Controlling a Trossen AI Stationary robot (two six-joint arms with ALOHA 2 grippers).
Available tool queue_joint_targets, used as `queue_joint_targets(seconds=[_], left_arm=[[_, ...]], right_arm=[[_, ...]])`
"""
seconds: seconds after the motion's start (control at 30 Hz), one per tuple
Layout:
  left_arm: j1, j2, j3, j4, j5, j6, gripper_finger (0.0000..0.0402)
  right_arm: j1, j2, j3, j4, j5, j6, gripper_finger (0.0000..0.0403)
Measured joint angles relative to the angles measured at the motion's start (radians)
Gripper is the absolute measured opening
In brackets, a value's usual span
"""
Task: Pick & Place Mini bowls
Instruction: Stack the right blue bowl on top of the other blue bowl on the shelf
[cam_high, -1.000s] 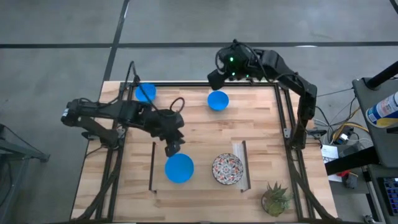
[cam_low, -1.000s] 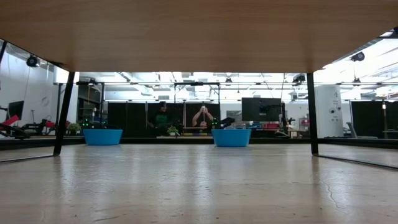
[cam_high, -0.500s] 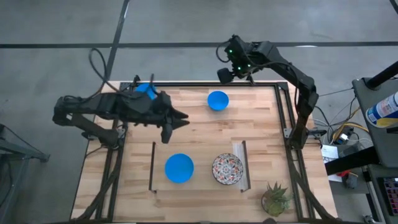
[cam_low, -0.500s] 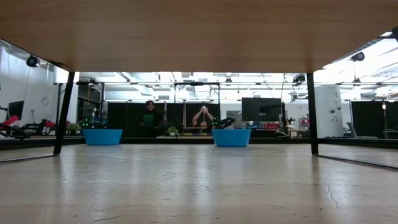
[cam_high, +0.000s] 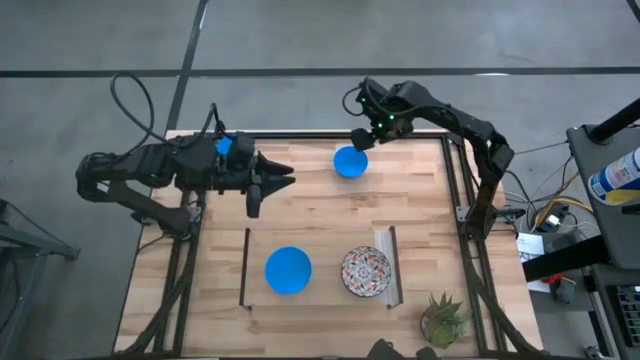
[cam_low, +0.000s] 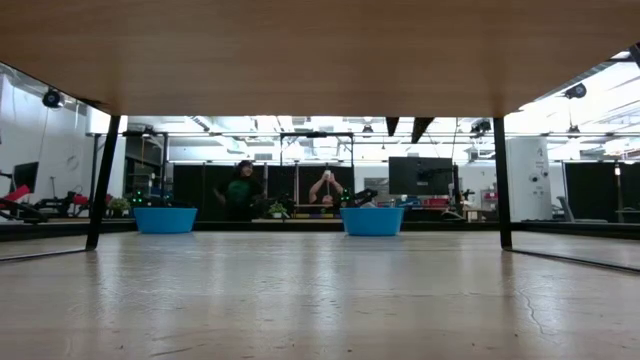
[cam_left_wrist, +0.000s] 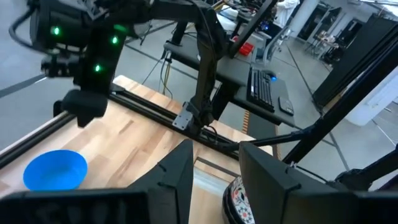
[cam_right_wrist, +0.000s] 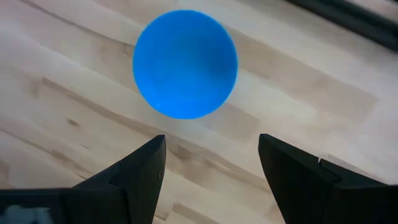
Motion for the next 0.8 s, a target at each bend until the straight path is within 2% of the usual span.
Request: queue_joint_targets(seconds=[0.13,0.47,0.8], left_arm=[[0.000,0.001,0.000,0.000,0.000,0.002,0.0122],[0.000,0.001,0.000,0.000,0.000,0.003,0.0122],[0.000,0.000,-0.001,0.008,0.000,0.000,0.0122]], right_arm=[[0.001,0.000,-0.084,0.090,-0.041,0.033,0.0251],[-0.002,0.000,-0.277,0.267,-0.039,0.114,0.0249],[-0.003,0.000,-0.390,0.379,-0.051,0.197,0.0249]])
